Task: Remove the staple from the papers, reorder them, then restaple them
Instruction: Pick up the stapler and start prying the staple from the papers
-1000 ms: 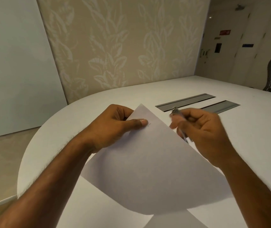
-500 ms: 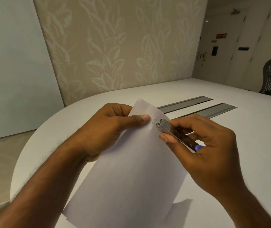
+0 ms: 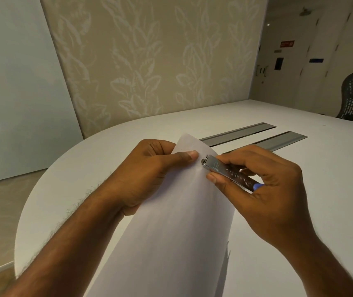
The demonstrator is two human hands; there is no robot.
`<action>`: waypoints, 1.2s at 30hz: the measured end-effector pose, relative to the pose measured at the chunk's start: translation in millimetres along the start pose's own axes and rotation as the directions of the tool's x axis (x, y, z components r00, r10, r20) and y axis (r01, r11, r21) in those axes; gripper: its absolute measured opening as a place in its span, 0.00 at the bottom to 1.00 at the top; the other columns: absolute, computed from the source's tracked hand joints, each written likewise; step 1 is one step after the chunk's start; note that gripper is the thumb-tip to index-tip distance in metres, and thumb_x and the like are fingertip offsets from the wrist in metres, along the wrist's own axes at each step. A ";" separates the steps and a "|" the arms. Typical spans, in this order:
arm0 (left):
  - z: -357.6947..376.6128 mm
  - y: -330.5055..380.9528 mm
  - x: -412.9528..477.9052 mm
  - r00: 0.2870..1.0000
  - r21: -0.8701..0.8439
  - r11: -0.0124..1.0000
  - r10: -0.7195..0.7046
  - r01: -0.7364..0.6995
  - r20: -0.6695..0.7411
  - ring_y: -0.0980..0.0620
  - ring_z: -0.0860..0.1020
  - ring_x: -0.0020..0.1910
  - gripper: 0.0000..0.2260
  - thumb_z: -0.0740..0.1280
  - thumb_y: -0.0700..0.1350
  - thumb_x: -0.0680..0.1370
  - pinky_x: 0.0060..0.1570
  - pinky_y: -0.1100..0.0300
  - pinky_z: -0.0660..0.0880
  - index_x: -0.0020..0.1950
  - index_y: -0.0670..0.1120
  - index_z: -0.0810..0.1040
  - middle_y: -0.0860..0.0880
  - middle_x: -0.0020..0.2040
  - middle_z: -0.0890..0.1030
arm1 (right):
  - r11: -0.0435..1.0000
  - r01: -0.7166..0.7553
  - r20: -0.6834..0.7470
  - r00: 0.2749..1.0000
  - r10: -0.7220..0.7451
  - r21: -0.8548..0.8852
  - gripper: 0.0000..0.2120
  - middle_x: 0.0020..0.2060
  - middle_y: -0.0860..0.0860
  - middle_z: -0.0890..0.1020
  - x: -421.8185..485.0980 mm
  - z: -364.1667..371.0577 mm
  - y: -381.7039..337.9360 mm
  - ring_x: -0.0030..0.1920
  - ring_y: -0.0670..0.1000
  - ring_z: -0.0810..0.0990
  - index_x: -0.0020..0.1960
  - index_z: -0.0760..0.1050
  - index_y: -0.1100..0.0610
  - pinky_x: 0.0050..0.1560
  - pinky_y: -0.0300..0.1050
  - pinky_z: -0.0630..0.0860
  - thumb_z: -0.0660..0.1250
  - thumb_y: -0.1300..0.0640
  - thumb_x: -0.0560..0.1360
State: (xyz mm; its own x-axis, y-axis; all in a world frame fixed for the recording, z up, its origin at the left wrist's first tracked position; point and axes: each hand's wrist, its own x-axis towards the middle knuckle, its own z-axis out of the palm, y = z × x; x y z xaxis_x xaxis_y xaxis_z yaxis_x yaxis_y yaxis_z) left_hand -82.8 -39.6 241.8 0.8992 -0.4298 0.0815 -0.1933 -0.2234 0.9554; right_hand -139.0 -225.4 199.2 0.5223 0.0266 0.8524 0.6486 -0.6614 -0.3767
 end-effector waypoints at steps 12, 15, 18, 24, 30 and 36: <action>9.2 -9.0 6.8 0.995 0.097 0.994 -0.033 0.042 -0.097 0.50 0.75 0.29 0.20 0.70 0.54 0.73 0.32 0.59 0.70 0.40 0.35 0.83 0.38 0.34 0.81 | 0.980 0.115 0.019 0.993 -0.114 -0.163 0.12 0.41 0.48 0.80 -2.3 2.9 4.5 0.42 0.47 0.79 0.47 0.83 0.61 0.47 0.31 0.76 0.71 0.52 0.70; 10.9 -10.2 6.2 0.994 0.088 0.995 -0.046 0.054 -0.096 0.47 0.76 0.31 0.19 0.70 0.54 0.73 0.35 0.57 0.71 0.40 0.37 0.84 0.37 0.37 0.84 | 0.969 0.145 0.007 0.989 -0.147 -0.201 0.12 0.42 0.54 0.84 -4.6 3.4 6.4 0.43 0.49 0.79 0.47 0.83 0.62 0.48 0.35 0.77 0.73 0.54 0.69; 13.1 -11.7 4.7 0.995 0.085 0.995 -0.046 0.054 -0.092 0.44 0.78 0.34 0.18 0.70 0.54 0.73 0.38 0.54 0.73 0.41 0.38 0.85 0.36 0.41 0.84 | 0.949 0.209 0.024 0.977 -0.210 -0.234 0.13 0.43 0.56 0.85 -6.9 2.2 10.2 0.43 0.52 0.81 0.47 0.83 0.63 0.45 0.45 0.81 0.72 0.53 0.70; 18.2 -17.2 3.4 0.995 0.069 0.996 -0.052 0.058 -0.085 0.43 0.78 0.36 0.20 0.70 0.53 0.73 0.40 0.53 0.73 0.44 0.35 0.84 0.33 0.44 0.84 | 0.865 0.373 0.074 0.926 -0.371 -0.336 0.14 0.44 0.57 0.85 -12.4 -4.1 22.9 0.46 0.51 0.78 0.49 0.83 0.62 0.50 0.43 0.76 0.69 0.51 0.74; 12.3 -19.7 3.0 0.995 0.020 0.999 -0.047 0.049 -0.092 0.51 0.81 0.30 0.17 0.69 0.54 0.74 0.30 0.65 0.76 0.41 0.39 0.85 0.42 0.37 0.85 | 0.917 0.302 0.025 0.952 -0.306 -0.259 0.13 0.47 0.53 0.84 -19.0 -4.7 25.8 0.47 0.48 0.81 0.53 0.78 0.59 0.52 0.40 0.78 0.70 0.52 0.72; 13.9 -17.9 -1.7 0.998 -0.012 1.000 -0.025 0.024 -0.061 0.50 0.81 0.31 0.16 0.69 0.52 0.75 0.30 0.65 0.77 0.43 0.38 0.85 0.40 0.38 0.85 | 0.995 0.098 0.059 0.994 -0.096 -0.019 0.15 0.49 0.45 0.79 -17.5 -2.4 22.0 0.51 0.38 0.78 0.54 0.76 0.55 0.52 0.26 0.74 0.69 0.51 0.70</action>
State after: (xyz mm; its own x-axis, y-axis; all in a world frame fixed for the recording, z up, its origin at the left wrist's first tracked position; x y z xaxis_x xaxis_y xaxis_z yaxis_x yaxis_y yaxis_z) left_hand -86.3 -47.0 220.6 0.9261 -0.3697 0.0747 -0.1666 -0.2234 0.9604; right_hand -135.2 -242.2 176.8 0.4892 0.1347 0.8617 0.6858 -0.6698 -0.2846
